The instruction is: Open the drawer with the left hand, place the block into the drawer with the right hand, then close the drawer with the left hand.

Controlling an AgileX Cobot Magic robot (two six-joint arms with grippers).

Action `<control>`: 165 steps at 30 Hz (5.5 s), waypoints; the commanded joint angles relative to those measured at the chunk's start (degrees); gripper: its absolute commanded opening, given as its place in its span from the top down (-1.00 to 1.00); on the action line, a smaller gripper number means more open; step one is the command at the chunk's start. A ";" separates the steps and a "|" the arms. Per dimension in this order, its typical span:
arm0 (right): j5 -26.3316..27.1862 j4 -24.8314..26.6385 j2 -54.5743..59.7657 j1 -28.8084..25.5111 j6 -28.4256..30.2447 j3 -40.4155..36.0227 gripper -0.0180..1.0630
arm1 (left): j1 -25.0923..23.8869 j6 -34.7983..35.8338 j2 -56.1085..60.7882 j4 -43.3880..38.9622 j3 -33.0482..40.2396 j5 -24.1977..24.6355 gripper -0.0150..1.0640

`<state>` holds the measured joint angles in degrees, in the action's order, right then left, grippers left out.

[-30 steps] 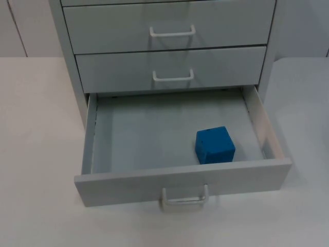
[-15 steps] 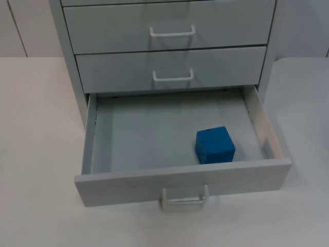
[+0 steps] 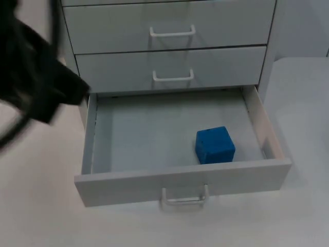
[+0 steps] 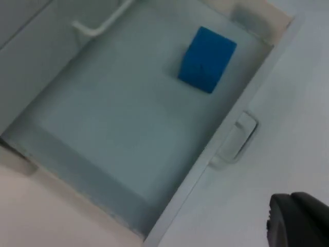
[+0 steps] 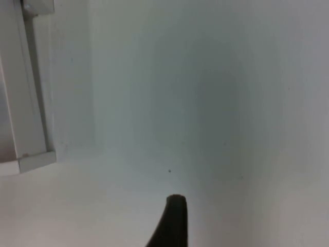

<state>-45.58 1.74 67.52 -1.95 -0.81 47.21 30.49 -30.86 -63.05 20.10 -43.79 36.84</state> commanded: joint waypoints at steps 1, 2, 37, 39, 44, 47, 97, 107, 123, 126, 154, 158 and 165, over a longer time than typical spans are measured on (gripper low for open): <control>0.03 0.18 -0.44 -0.15 0.44 -0.38 -0.40 | 7.91 9.64 -3.34 -10.96 0.19 -4.99 0.98; 0.03 0.18 -0.44 -0.15 0.44 -0.38 -0.40 | 10.85 14.07 -4.95 -15.79 0.19 -6.08 0.98; 0.79 0.08 -0.44 -0.15 0.22 -0.38 -0.40 | 27.39 74.64 -44.90 -94.54 0.00 -11.37 0.98; 0.79 0.08 -0.44 -0.15 0.22 -0.38 -0.40 | 27.39 77.43 -45.52 -97.33 0.00 -10.48 0.98; 0.79 0.08 -0.44 -0.15 0.22 -0.38 -0.40 | 27.39 87.36 -47.75 -107.46 0.00 -8.04 0.98; 0.79 0.08 -0.44 -0.15 0.22 -0.38 -0.40 | 27.39 93.52 -49.30 -113.25 0.00 -4.49 0.98; 1.67 -0.03 -0.44 -0.15 0.22 -0.38 -0.40 | 9.92 102.19 -52.24 -120.05 -12.53 -4.53 0.98; 2.09 -0.03 -0.44 -0.15 0.22 -0.38 -0.40 | 8.75 101.62 -59.38 -120.05 -20.22 -2.62 0.98; 2.31 -0.03 -0.44 -0.15 0.22 -0.38 -0.40 | 13.27 86.90 -59.10 -103.46 -22.15 2.17 0.98; 2.31 -0.03 -0.44 -0.15 0.22 -0.38 -0.40 | 17.27 85.71 -54.41 -98.15 -18.50 1.92 0.98; 2.10 -0.03 -0.44 -0.15 0.46 -0.38 -0.40 | 19.99 62.39 -14.43 -62.75 -10.54 4.82 0.98; 2.10 -0.03 -0.44 -0.15 0.46 -0.38 -0.40 | 12.82 56.77 -9.97 -55.90 -10.54 4.82 0.98; 2.10 -0.03 -0.44 -0.15 0.46 -0.38 -0.40 | -2.33 46.92 -0.83 -43.89 -10.43 4.70 0.98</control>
<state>-43.70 1.84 67.52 -1.95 -0.81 47.21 32.96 19.67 -67.26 -28.79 -54.58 41.31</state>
